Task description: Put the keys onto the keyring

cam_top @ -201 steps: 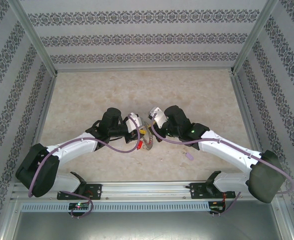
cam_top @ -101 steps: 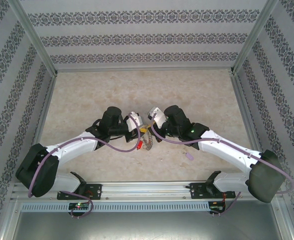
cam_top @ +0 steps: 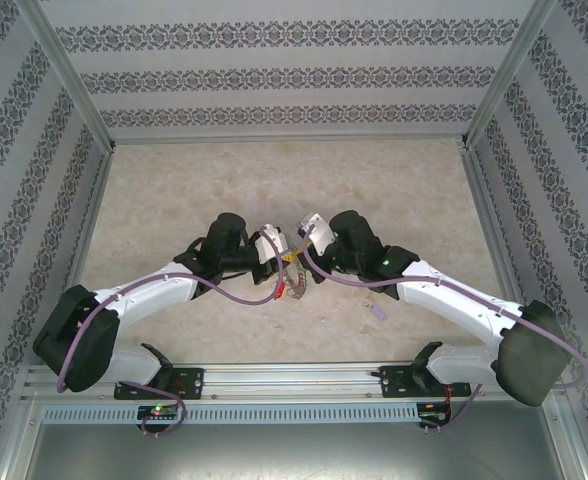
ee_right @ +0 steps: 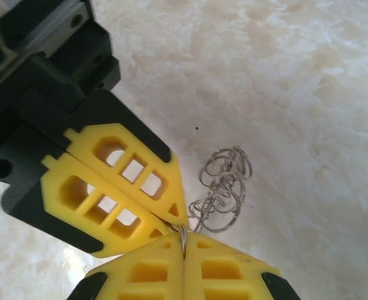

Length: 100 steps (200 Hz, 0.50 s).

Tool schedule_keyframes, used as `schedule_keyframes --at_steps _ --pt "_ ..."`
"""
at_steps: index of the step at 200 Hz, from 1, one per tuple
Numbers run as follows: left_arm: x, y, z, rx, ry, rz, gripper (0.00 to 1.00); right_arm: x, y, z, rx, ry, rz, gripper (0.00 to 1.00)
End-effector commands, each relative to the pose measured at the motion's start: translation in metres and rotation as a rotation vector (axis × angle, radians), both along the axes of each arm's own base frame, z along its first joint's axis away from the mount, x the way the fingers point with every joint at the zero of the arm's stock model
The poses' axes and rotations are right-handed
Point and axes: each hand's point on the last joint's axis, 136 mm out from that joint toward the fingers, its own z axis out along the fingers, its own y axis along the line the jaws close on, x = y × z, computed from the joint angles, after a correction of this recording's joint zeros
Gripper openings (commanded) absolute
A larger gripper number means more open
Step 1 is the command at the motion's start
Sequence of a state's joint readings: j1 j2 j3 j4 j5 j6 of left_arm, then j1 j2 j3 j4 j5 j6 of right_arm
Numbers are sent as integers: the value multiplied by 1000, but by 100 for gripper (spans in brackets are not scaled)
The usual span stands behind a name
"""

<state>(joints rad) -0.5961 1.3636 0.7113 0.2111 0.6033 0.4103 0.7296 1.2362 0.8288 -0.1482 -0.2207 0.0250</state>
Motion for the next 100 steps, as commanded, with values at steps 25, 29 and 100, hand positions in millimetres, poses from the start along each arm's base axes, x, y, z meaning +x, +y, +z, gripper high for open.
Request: schedule_keyframes --at_steps 25,29,100 --pt "-2 0 1 -23 -30 12 0 14 -24 -19 0 44 -136 0" --pt "-2 1 1 -23 -31 15 0 14 -24 -19 3 46 -139 0" --pt "-7 1 -7 2 -8 -10 24 8 3 18 83 -12 -27 0"
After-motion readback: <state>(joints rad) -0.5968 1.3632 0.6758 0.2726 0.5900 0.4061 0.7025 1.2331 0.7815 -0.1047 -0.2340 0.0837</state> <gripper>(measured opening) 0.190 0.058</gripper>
